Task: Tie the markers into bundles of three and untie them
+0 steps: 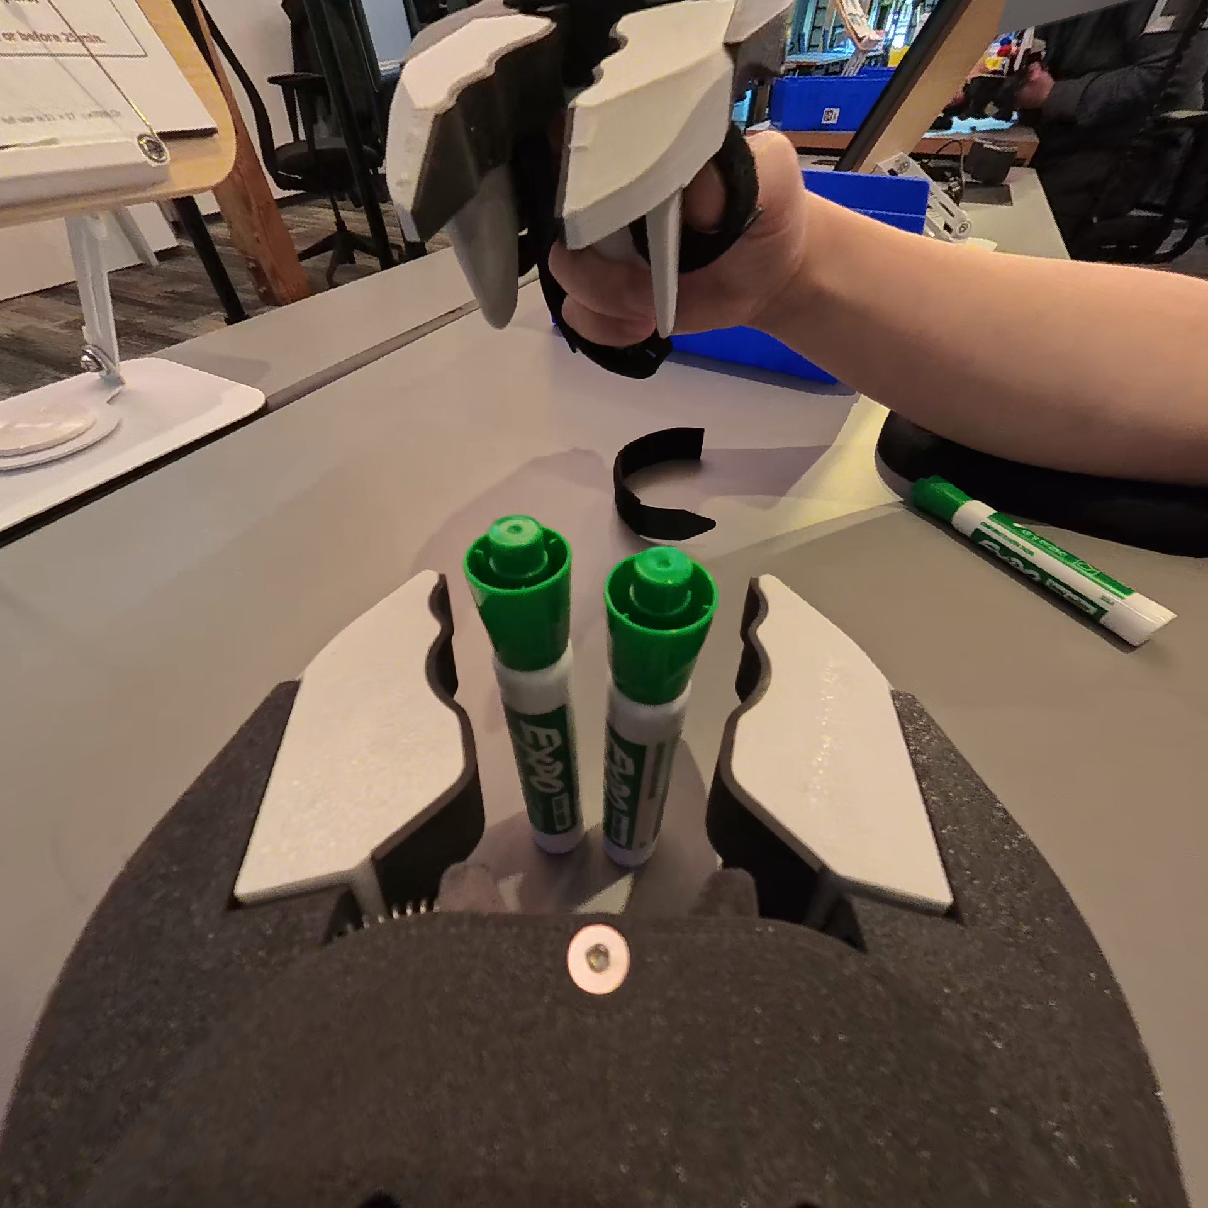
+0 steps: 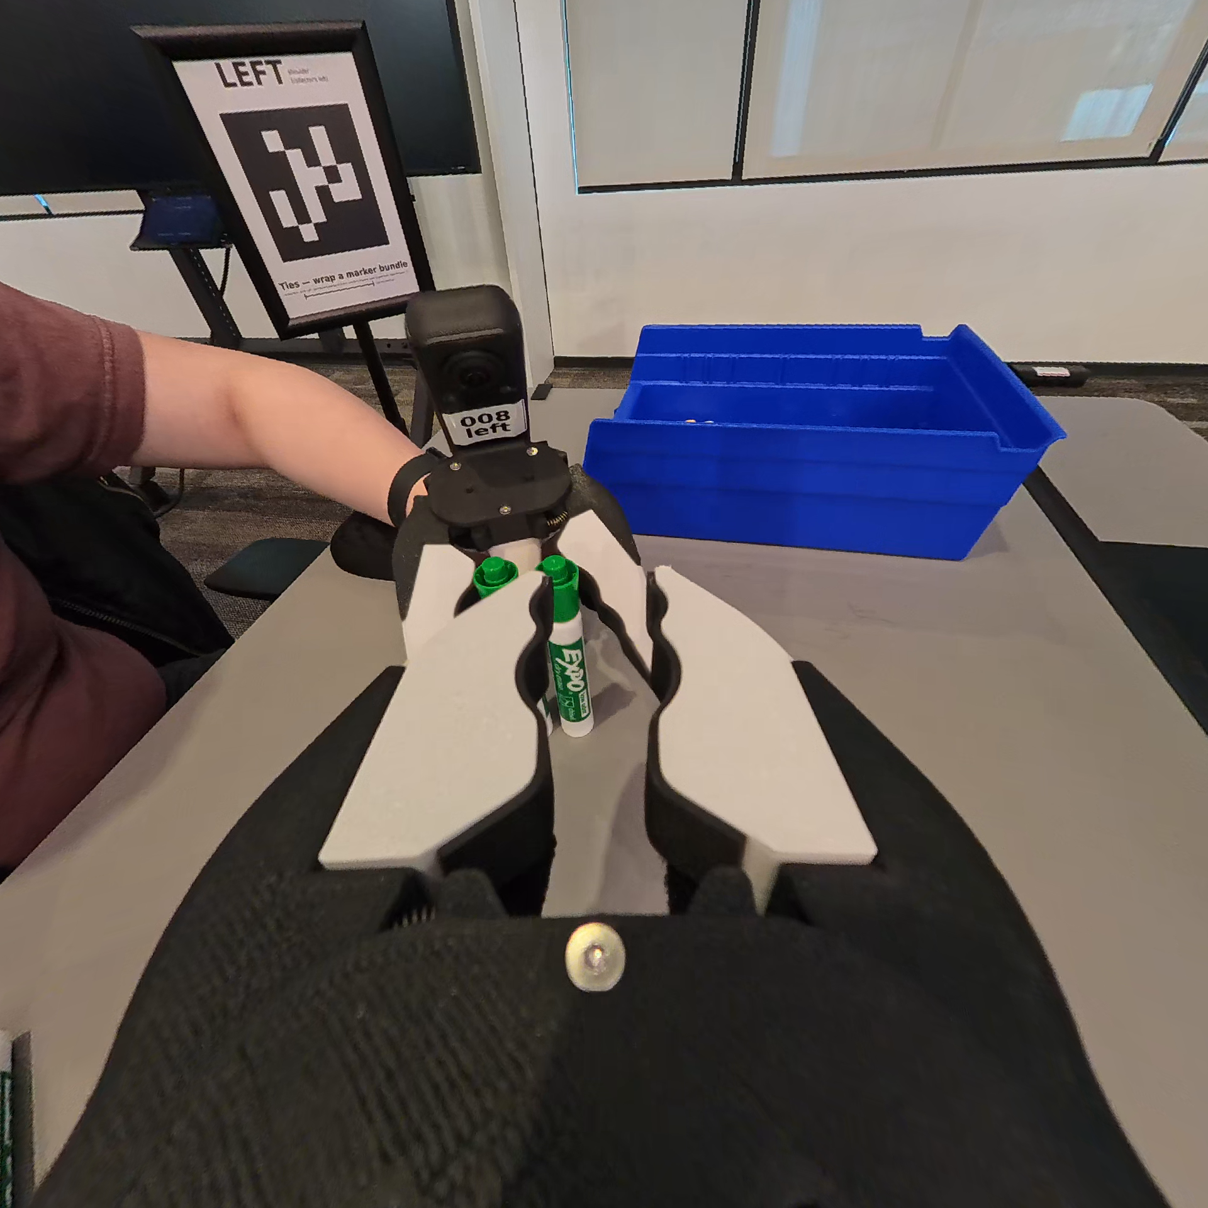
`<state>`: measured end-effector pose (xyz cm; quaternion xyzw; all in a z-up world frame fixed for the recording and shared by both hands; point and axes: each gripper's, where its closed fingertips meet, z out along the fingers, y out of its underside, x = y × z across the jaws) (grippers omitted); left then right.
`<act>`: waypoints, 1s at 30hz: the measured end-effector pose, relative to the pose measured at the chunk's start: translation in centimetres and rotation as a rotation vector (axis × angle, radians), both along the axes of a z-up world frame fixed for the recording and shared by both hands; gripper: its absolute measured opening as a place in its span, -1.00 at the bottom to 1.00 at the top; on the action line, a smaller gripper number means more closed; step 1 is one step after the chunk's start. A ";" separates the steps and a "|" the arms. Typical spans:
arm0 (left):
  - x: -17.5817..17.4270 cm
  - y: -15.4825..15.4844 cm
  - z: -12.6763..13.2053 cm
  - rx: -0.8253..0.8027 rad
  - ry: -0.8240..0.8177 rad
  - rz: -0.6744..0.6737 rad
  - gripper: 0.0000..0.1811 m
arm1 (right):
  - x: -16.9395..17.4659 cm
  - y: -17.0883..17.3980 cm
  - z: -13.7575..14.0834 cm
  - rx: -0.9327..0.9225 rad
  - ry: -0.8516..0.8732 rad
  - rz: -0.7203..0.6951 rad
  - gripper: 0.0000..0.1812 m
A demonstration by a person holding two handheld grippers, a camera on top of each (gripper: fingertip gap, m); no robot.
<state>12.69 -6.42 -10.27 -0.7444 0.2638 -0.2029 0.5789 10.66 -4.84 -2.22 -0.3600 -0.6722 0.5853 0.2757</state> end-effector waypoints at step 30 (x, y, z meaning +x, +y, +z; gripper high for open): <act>0.1 0.2 -1.1 -0.081 0.021 0.025 -0.22 | 0.7 0.5 0.5 -0.009 0.012 -0.002 -0.71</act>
